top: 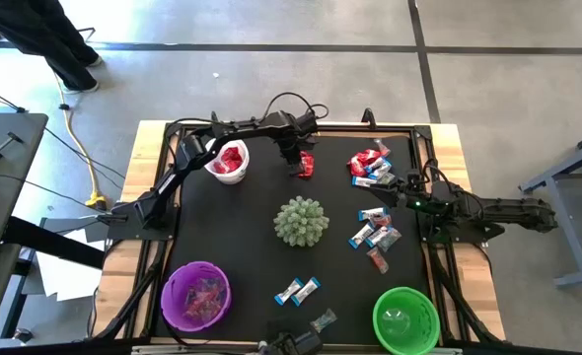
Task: Organize candy in baskets
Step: Put the red candy into the white bucket
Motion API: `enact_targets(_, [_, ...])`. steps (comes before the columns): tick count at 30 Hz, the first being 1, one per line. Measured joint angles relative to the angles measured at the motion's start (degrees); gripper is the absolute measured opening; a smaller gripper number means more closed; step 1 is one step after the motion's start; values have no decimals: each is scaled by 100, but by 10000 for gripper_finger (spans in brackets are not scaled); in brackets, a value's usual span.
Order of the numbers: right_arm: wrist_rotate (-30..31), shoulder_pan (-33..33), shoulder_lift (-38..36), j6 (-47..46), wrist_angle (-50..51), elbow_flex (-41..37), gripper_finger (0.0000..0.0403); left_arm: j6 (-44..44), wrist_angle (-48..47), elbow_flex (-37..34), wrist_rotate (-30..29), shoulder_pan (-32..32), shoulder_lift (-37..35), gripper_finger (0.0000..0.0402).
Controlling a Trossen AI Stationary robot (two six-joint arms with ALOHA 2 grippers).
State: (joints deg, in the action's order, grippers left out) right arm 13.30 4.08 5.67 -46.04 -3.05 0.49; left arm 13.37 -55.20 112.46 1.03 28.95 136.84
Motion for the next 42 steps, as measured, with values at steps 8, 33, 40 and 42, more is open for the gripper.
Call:
enact_targets(8, [0,1,0,2,1,0,162,-139,-694,342,-52,35,13,58])
enact_targets(33, [0,2,-2,0,4,0,162,9,-784,680,421,213,-300,54])
enact_targets(40, [0,2,-2,2,2,0,162,518,-633,680,712,350,-330,88])
enact_targets(42, [0,2,-2,2,2,0,162,441,-471,680,808,414,-330,104])
